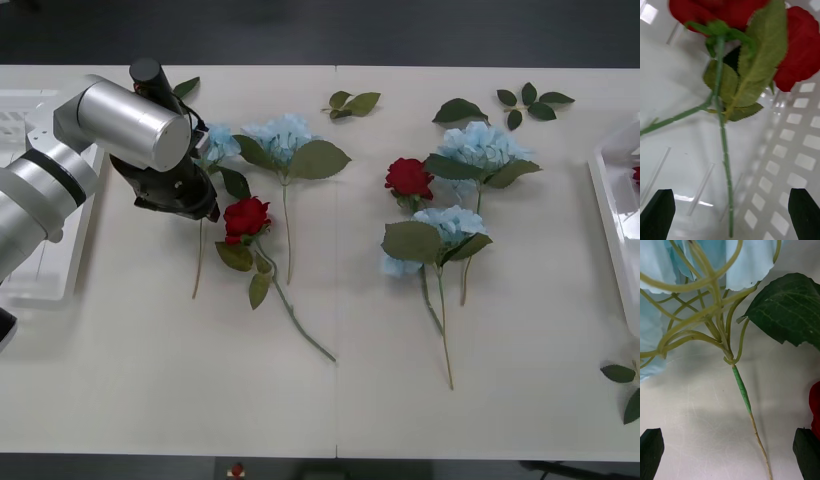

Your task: Put the red flowers into the right box and the blue flowers into the left box

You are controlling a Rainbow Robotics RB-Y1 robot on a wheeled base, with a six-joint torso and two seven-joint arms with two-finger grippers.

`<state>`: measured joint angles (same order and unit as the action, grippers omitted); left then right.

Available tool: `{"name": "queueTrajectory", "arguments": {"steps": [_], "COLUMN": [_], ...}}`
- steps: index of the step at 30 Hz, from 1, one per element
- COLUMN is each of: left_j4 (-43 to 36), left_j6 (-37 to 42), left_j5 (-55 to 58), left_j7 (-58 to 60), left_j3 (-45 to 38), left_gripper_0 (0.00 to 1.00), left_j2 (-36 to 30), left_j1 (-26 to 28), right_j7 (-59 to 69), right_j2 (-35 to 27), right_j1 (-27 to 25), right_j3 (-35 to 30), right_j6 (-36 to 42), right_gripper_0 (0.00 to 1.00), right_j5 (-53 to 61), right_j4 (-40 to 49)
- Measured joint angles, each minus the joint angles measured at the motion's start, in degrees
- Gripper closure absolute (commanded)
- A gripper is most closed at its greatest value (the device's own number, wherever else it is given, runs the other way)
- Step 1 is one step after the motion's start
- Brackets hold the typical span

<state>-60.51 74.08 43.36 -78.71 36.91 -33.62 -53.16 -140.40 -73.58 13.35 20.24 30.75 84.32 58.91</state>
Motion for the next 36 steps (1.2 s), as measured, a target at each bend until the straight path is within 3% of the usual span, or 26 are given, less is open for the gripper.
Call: {"name": "queueTrajectory", "arguments": {"steps": [6, 13, 20, 25, 27, 28, 29, 30, 31, 36], "left_j4": [0.8, 1.3, 1.8, 4.3, 4.7, 4.7, 4.7, 4.7, 4.7, 4.7], "left_j6": [-2.4, -3.5, -3.6, -5.6, -5.6, -5.6, -5.6, -5.6, -5.6, -5.6], "left_j5": [0.0, 0.0, -1.4, -1.6, -2.1, -2.3, -2.4, -2.4, -2.4, -2.4], "left_j7": [0.0, 0.0, 0.0, 0.0, 0.0, 0.0, 0.0, 0.0, 0.0, 0.0], "left_j3": [3.3, 4.4, 4.4, 4.4, 4.4, 4.4, 4.4, 4.4, 4.4, 4.4], "left_gripper_0": [0.0, 0.0, 0.0, 0.0, 0.12, 0.3, 0.54, 0.87, 1.0, 1.0], "left_j2": [0.0, 0.0, 0.8, 2.4, 2.9, 3.1, 3.2, 3.2, 3.2, 3.2], "left_j1": [0.0, 0.0, 0.0, 0.0, 0.0, 0.0, 0.0, 0.0, 0.0, 0.0], "right_j7": [4.3, 27.0, 54.5, 65.0, 68.2, 70.2, 71.8, 73.3, 74.8, 79.8], "right_j2": [0.0, 0.0, 0.3, 4.6, 6.6, 7.5, 8.3, 9.2, 10.3, 16.0], "right_j1": [4.8, 12.4, 13.4, 16.4, 19.2, 20.8, 22.2, 23.7, 25.1, 29.6], "right_j3": [-4.4, -3.5, -3.4, -1.4, 1.7, 3.6, 5.5, 7.4, 9.2, 14.5], "right_j6": [15.6, 27.4, 34.9, 40.7, 41.0, 41.0, 41.0, 41.0, 41.0, 40.6], "right_gripper_0": [0.13, 0.12, 0.12, 0.12, 0.12, 0.12, 0.12, 0.12, 0.12, 0.12], "right_j5": [0.0, -7.5, -17.4, -24.9, -26.3, -27.3, -28.3, -29.4, -30.6, -34.2], "right_j4": [3.0, 11.6, 27.8, 33.3, 33.2, 33.2, 33.1, 32.9, 32.6, 29.0]}}
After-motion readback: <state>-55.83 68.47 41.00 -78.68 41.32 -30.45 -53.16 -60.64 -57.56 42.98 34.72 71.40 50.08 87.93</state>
